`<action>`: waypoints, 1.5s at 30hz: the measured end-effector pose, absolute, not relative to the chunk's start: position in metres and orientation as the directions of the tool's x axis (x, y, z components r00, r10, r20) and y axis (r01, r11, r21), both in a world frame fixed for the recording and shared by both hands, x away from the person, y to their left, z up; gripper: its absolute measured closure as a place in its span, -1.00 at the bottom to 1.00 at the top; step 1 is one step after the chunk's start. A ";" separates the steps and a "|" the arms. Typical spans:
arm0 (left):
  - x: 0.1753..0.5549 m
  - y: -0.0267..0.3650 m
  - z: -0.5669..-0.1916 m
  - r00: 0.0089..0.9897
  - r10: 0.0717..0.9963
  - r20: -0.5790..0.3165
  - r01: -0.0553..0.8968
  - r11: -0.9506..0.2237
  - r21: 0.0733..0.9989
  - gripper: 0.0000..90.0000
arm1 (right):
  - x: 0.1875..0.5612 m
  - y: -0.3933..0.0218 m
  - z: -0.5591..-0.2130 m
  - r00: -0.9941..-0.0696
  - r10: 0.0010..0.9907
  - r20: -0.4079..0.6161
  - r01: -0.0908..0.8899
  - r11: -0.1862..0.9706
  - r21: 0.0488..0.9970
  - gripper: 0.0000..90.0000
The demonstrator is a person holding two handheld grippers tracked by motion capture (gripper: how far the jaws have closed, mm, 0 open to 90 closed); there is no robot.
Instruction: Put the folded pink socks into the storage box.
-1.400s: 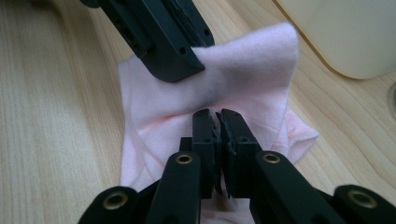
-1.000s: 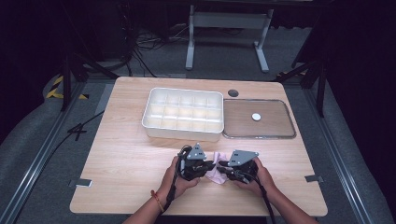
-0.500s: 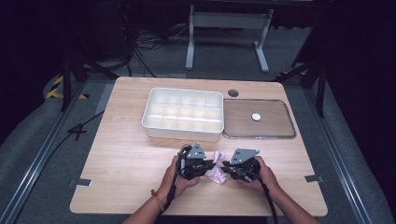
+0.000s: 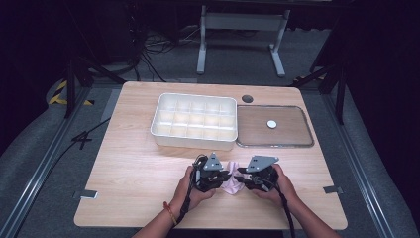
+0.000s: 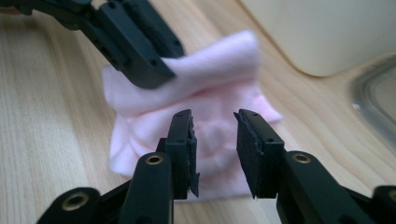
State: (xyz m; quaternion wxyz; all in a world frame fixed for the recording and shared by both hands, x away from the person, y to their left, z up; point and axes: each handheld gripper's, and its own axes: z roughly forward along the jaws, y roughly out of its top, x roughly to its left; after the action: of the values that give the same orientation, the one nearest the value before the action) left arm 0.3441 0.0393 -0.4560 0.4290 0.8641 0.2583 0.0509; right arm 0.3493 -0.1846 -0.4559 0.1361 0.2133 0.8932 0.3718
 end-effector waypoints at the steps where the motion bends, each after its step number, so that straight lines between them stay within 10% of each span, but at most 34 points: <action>1: 0.344 0.040 -0.456 0.859 0.493 -0.138 0.407 -0.494 0.768 0.87 | 0.350 -0.190 -0.454 -0.867 0.492 -0.084 0.285 0.626 0.726 0.48; 34: 0.338 0.009 -0.469 0.891 0.439 -0.116 0.368 -0.547 0.752 0.76 | 0.357 -0.198 -0.470 -0.862 0.506 -0.042 0.343 0.641 0.686 0.67; 45: 0.337 0.007 -0.470 0.887 0.450 -0.106 0.366 -0.543 0.756 0.77 | 0.359 -0.209 -0.449 -0.838 0.545 0.012 0.332 0.492 0.805 0.57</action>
State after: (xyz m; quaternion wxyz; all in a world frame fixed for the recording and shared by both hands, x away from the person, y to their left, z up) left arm 0.3371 0.0074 -0.4704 0.4177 0.8769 0.2326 0.0502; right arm 0.3587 -0.2089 -0.4495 0.1229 0.2564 0.8549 0.4339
